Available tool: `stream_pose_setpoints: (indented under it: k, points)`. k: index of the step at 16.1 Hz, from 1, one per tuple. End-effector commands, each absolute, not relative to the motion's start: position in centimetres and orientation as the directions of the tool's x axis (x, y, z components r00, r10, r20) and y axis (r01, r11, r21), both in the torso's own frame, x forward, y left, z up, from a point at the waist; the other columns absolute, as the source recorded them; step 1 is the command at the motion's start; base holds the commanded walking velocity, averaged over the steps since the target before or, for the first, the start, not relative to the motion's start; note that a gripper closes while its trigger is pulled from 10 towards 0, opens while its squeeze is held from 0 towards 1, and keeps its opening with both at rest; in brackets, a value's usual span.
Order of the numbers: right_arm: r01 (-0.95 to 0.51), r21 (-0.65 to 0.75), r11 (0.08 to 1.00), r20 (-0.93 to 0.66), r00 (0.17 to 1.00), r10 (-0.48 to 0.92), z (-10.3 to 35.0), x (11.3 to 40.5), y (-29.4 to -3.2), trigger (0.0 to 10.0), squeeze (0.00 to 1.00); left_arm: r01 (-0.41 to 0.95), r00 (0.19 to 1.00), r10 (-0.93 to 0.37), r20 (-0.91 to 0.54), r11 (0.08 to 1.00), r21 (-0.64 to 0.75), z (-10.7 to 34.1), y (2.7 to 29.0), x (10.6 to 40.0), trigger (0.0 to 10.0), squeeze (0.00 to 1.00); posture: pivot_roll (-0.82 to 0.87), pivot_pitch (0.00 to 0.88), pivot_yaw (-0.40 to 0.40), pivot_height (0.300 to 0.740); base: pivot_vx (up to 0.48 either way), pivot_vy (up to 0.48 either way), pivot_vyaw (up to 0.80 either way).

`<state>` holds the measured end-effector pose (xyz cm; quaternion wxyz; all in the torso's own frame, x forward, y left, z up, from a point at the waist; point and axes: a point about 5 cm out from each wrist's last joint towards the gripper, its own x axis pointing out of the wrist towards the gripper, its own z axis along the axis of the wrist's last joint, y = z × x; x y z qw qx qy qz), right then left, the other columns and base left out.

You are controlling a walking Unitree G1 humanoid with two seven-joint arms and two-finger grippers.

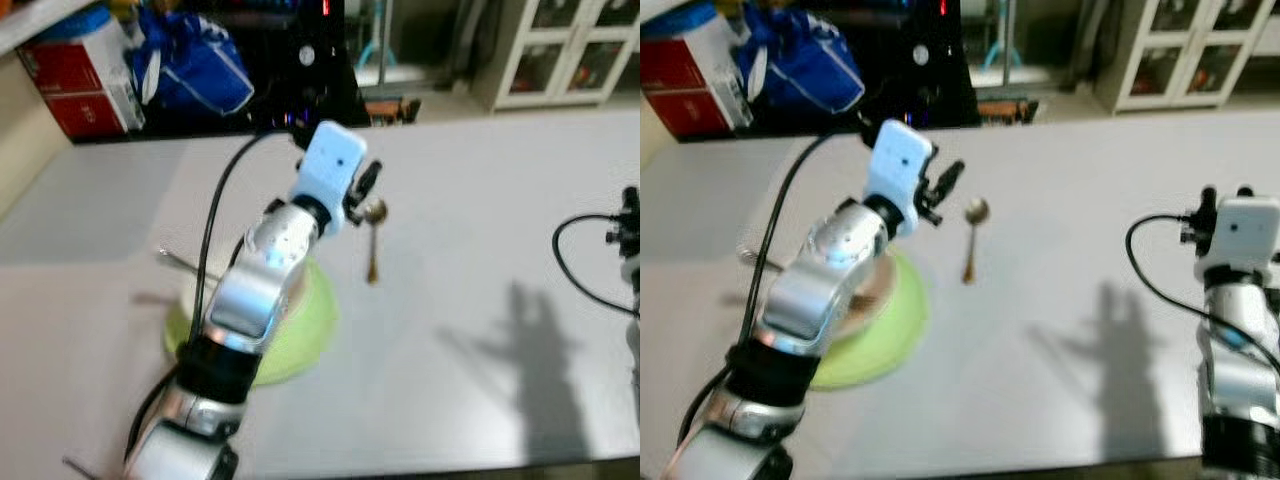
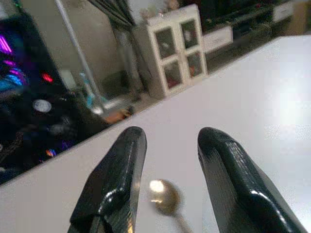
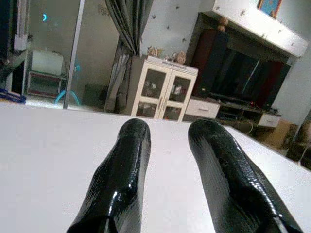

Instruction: Setting the table

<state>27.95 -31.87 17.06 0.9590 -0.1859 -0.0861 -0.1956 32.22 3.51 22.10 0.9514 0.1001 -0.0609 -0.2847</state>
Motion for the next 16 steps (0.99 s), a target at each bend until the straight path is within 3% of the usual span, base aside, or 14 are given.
stream_pose_setpoints:
  k: [1,3,10,12,16]
  points:
    - [0.399,-0.317,0.86,0.229,0.913,-0.339,16.84,28.01,-31.81,10.0,0.0,0.533,0.82,-0.565,0.089,0.812,0.239,22.85,3.41,32.09,10.0,0.0,-0.14,0.0,0.071,0.74,0.0,0.0,0.0]
    - [0.396,-0.316,0.862,0.228,0.914,-0.336,16.74,28.1,-31.71,10.0,0.0,0.53,0.822,-0.562,0.089,0.814,0.239,22.89,3.45,32.19,10.0,0.0,-0.14,0.0,0.072,0.74,0.0,0.0,0.0]
    - [0.368,-0.309,0.877,0.222,0.924,-0.31,16.71,28.17,-31.37,10.0,0.0,0.53,0.83,-0.554,0.062,0.819,0.221,22.47,3.4,32.41,10.0,0.0,-0.15,0.0,0.077,0.74,0.0,-0.464,0.0]
    - [0.36,-0.313,0.879,0.212,0.928,-0.305,16.47,27.97,-31.26,10.0,0.0,0.533,0.829,-0.556,0.061,0.818,0.213,22.38,3.37,32.34,10.0,0.0,-0.15,0.0,0.078,0.74,0.298,-0.373,0.0]
    - [0.351,-0.315,0.882,0.201,0.933,-0.299,16.31,27.76,-31.28,10.0,0.0,0.505,0.853,-0.519,0.049,0.846,0.17,22.17,3.61,32.68,10.0,0.0,-0.15,0.0,0.079,0.74,0.0,0.0,0.0]
